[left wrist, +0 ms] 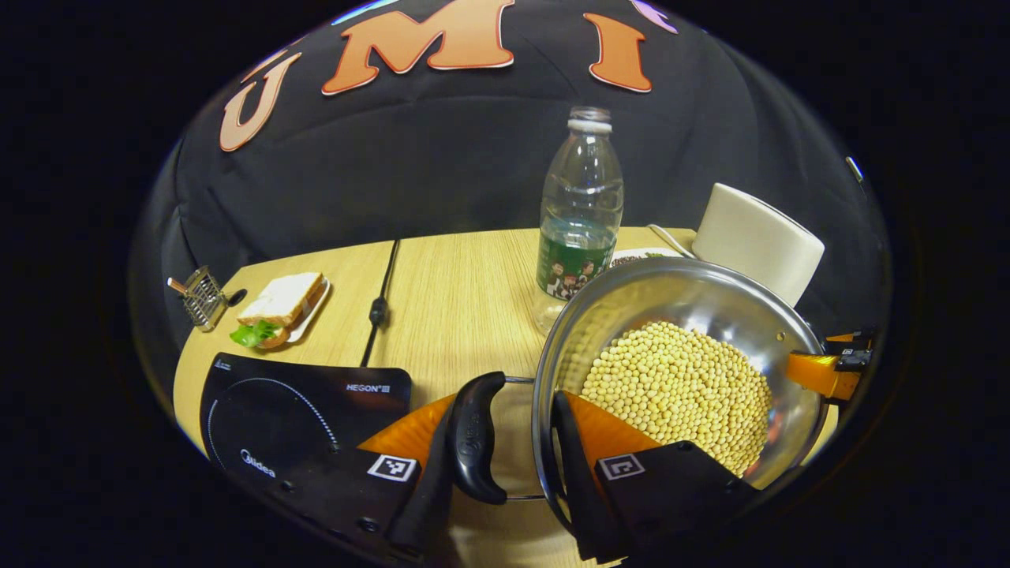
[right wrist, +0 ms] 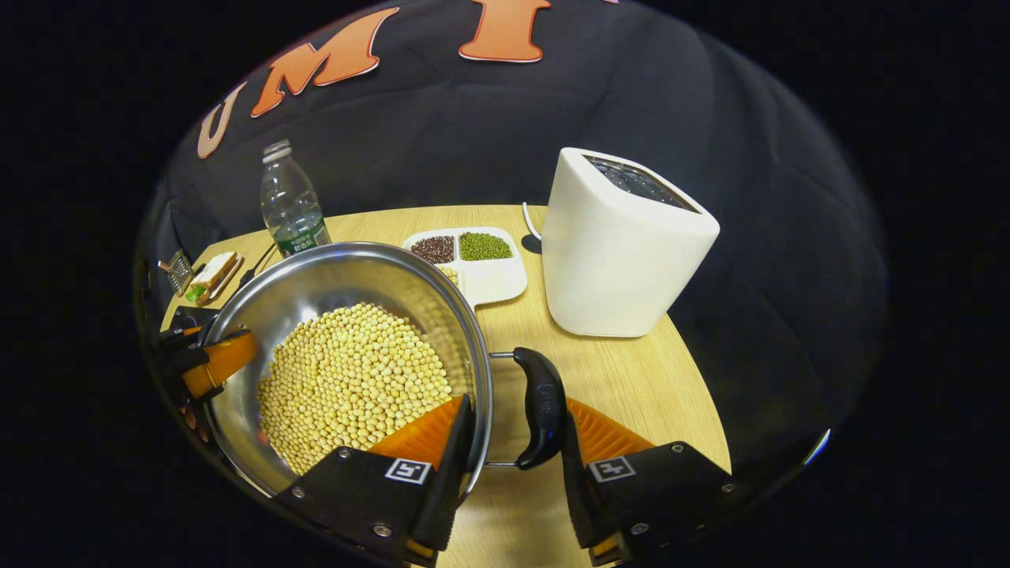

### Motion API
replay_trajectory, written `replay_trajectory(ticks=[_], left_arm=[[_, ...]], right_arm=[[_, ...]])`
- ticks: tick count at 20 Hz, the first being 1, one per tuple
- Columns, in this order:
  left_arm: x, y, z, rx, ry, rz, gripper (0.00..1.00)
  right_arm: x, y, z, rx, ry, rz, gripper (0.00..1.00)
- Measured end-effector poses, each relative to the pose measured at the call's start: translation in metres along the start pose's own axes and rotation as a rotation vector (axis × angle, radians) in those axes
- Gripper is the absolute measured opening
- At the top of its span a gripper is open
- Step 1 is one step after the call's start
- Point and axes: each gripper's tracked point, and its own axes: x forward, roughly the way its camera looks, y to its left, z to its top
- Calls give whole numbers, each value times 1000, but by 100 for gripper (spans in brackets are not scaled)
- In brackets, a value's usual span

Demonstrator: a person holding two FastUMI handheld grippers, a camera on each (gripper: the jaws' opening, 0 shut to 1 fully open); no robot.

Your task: First push the handle of the pot to place it horizontally, then grasp the pot with both hands and set it on the induction cooktop.

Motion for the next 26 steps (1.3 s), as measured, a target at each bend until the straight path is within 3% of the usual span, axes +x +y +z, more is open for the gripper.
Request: replay_trajectory(ticks=[2,6,9,10,11,19,20,21,24,25,26], left_arm=[[-11,5,10,10,-23,6,69],[-37,23,22,-4,-50,8,72],[-61,46,31,-17,-66,20,69],[-70,56,32,-18,-70,28,69],[-79,66,34,-21,-76,36,66],[-143,161,43,-46,-116,131,68],[-148,171,43,-56,-118,141,69],[-153,180,42,-68,-118,148,69],[-169,211,38,-84,-122,179,65],[-172,221,36,-89,-120,190,65],[-176,233,34,-96,-117,203,65]], right_arm=[[-10,5,6,2,-19,-2,53],[-38,19,19,-13,-60,-7,58],[-60,40,26,-37,-83,1,58],[-66,46,27,-35,-87,10,53],[-73,56,27,-43,-82,21,58],[-121,148,43,-100,-134,99,58],[-125,158,46,-105,-138,105,53],[-128,168,48,-116,-138,111,58],[-133,197,52,-143,-146,130,58],[-134,208,54,-148,-144,140,53],[-133,220,54,-149,-143,152,58]])
